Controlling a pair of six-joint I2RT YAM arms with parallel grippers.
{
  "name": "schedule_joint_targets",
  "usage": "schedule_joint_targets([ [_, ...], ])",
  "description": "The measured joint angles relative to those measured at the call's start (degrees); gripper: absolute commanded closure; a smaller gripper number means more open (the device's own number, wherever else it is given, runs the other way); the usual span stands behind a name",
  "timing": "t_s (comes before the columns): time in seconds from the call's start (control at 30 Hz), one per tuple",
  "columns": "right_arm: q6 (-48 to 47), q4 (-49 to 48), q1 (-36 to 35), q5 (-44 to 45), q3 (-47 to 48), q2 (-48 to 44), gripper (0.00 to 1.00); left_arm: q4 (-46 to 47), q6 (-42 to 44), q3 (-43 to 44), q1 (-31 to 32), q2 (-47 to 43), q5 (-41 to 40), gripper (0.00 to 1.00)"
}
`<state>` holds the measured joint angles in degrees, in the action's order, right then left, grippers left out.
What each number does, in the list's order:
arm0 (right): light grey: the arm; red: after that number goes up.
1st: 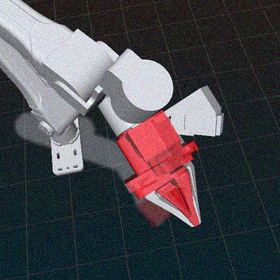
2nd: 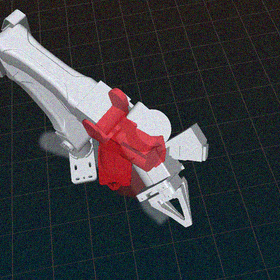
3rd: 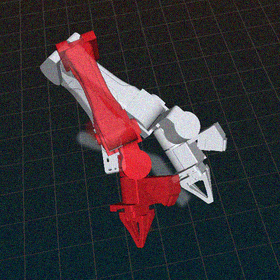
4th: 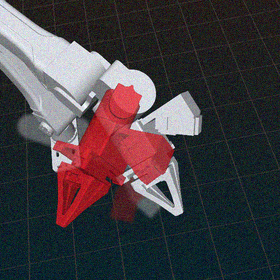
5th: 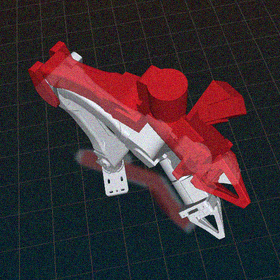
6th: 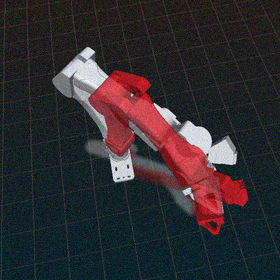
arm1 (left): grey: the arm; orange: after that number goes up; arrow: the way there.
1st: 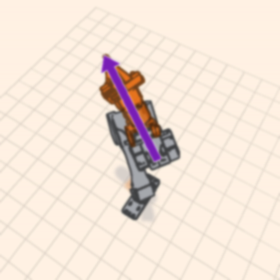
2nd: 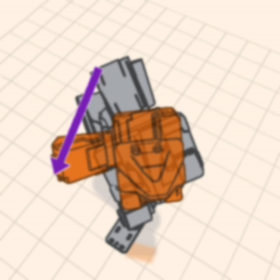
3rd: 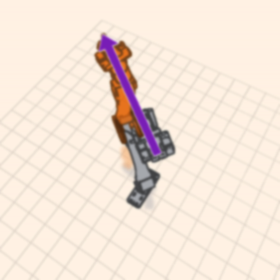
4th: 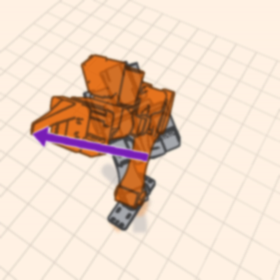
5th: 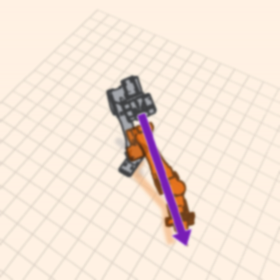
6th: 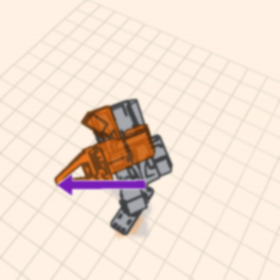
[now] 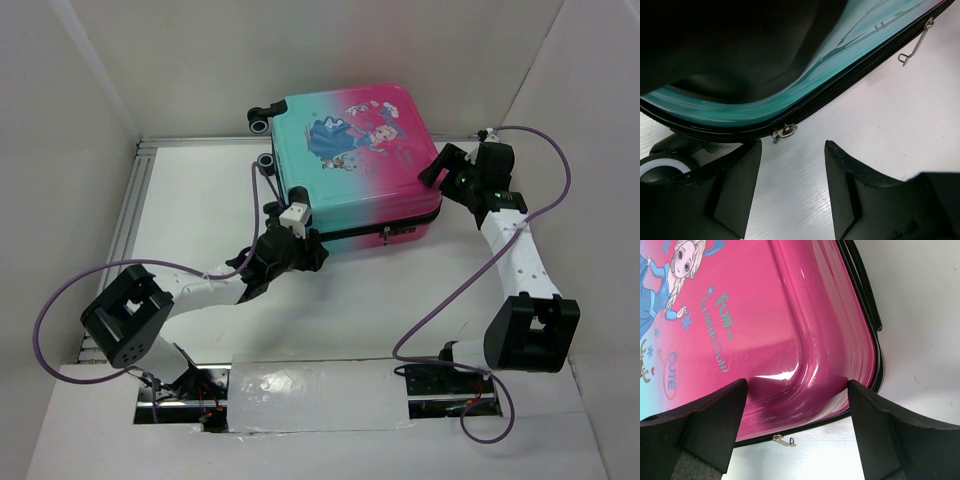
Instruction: Pack the luggage
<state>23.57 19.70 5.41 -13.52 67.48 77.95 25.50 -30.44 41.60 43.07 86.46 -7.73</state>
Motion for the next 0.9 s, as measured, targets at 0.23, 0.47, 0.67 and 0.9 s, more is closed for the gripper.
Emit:
schedule_joint_targets([
  [0.23,0.0,0.0,0.0,0.0,0.0,0.02,0.13,2.34,0.07,0.0,0.33,2.29,-0.5,0.49],
  [0.47,0.0,0.0,0.0,0.0,0.0,0.02,0.13,4.87,0.09,0.02,0.81,2.97,0.09,0.55],
  [0.67,0.0,-0.02,0.0,-0.02,0.0,0.02,0.13,5.4,0.07,0.02,1.09,2.91,-0.33,0.53],
  [0.9,0.0,-0.02,0.02,-0.02,-0.02,0.02,0.13,5.27,0.0,-0.15,1.18,2.23,-1.38,0.77],
])
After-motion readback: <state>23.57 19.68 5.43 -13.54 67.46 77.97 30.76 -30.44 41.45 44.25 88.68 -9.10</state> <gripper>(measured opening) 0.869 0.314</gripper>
